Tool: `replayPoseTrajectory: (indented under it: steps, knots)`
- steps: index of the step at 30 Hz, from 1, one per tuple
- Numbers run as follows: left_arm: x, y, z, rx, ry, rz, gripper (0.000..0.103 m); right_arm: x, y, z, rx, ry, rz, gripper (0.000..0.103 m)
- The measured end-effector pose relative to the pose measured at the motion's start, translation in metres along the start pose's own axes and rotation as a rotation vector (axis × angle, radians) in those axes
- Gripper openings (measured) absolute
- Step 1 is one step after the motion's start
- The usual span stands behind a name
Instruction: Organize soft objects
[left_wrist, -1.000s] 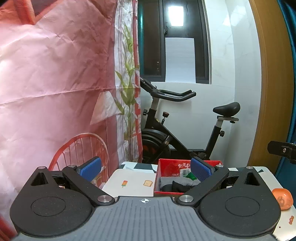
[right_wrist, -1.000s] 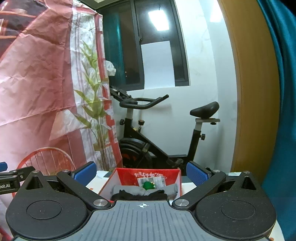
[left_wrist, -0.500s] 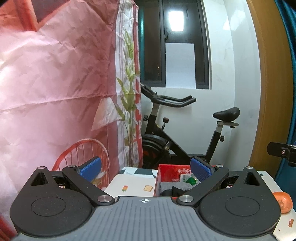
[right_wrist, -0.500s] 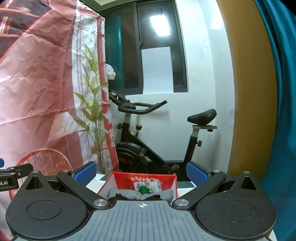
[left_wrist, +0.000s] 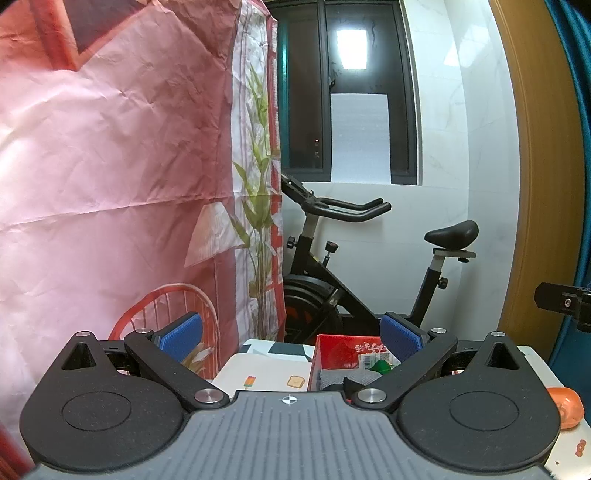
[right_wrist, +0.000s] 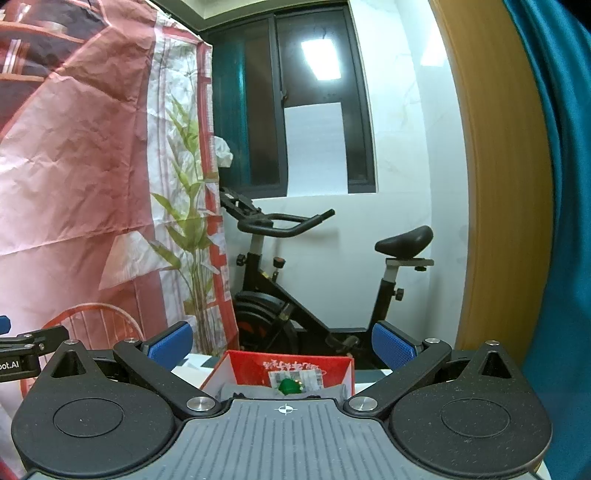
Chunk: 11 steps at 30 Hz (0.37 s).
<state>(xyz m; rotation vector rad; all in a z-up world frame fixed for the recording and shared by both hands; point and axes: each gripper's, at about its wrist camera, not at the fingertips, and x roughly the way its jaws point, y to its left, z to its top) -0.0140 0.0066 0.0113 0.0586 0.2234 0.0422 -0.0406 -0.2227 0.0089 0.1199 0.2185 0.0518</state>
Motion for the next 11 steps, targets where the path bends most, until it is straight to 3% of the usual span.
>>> replayPoseTrajectory:
  steps: [11]
  knots:
    - [-0.0002, 0.0004, -0.0001, 0.003, -0.005, -0.013, 0.103, -0.0023, -0.0031, -0.0006, -0.003, -0.005, -0.01, 0.103]
